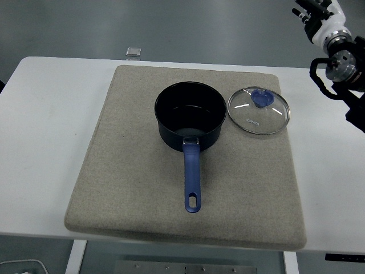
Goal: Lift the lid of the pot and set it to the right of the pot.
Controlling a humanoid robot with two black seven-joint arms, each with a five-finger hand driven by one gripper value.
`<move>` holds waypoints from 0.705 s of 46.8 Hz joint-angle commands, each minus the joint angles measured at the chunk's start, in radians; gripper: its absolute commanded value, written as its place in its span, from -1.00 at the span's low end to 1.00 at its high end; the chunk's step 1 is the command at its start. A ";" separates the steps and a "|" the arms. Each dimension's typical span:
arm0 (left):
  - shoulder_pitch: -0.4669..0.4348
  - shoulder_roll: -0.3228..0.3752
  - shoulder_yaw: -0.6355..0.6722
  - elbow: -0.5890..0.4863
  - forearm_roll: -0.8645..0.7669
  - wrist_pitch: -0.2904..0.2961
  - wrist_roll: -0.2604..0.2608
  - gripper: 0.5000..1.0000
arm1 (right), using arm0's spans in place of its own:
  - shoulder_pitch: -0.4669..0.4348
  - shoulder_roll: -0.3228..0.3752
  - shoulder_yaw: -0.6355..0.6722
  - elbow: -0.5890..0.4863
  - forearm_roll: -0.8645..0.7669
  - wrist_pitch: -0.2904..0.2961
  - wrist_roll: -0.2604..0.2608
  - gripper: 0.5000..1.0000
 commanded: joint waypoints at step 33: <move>0.000 0.000 0.000 0.000 0.000 0.000 0.000 1.00 | -0.059 0.024 -0.001 0.002 -0.149 0.026 0.009 0.61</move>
